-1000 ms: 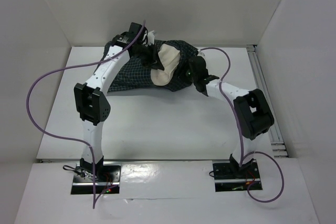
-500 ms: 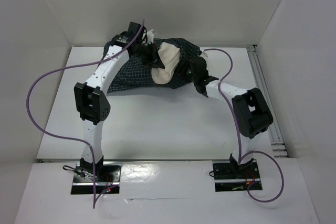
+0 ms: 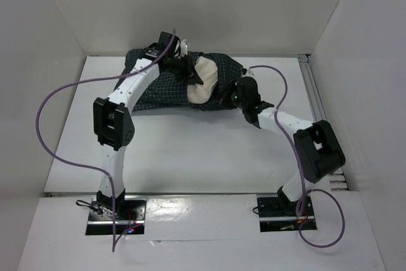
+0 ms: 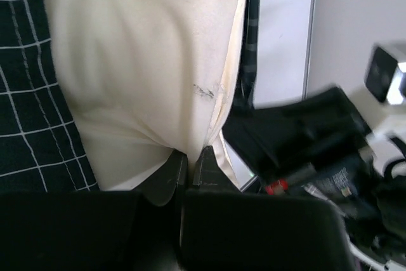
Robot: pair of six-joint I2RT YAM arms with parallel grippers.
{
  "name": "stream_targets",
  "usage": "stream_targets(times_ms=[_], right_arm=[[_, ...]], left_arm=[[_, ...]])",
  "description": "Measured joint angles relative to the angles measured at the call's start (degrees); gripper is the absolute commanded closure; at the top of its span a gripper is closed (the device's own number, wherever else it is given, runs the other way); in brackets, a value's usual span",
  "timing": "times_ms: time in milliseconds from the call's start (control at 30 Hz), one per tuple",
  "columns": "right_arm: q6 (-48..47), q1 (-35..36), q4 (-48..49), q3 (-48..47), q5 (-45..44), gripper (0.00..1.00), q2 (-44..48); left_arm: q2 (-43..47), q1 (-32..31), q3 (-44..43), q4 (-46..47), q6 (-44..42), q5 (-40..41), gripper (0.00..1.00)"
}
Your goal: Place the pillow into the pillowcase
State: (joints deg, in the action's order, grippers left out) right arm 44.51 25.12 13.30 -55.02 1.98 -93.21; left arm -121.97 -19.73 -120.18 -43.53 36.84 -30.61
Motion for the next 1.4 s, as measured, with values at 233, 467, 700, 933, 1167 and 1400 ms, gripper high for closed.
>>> stream_targets(times_ms=[233, 467, 700, 933, 1167, 1400], right_arm=[[-7.54, 1.86, -0.94, 2.16, 10.14, 1.0, 9.79], [-10.97, 3.08, -2.75, 1.99, 15.93, 1.0, 12.98], [-14.49, 6.21, -9.03, -1.53, 17.55, 1.0, 12.96], [-19.91, 7.15, -18.97, -2.01, 12.79, 0.86, 13.7], [-21.27, 2.12, -26.23, 1.46, 9.79, 0.71, 18.21], [-19.41, 0.0, -28.13, 1.88, 6.71, 0.51, 19.98]], left_arm=[[-2.1, -0.76, 1.81, 4.81, 5.44, 1.05, 1.0], [-4.24, -3.91, 2.91, 5.09, 5.79, 1.6, 1.0], [-5.09, -4.24, 3.85, 4.98, 6.64, 0.66, 1.0], [-7.04, -7.3, 0.59, 0.94, 2.29, 1.64, 0.75], [-5.7, -8.46, -0.13, -3.06, -4.7, 0.7, 0.41], [1.03, -7.72, 4.42, -5.31, -8.04, 1.33, 0.74]])
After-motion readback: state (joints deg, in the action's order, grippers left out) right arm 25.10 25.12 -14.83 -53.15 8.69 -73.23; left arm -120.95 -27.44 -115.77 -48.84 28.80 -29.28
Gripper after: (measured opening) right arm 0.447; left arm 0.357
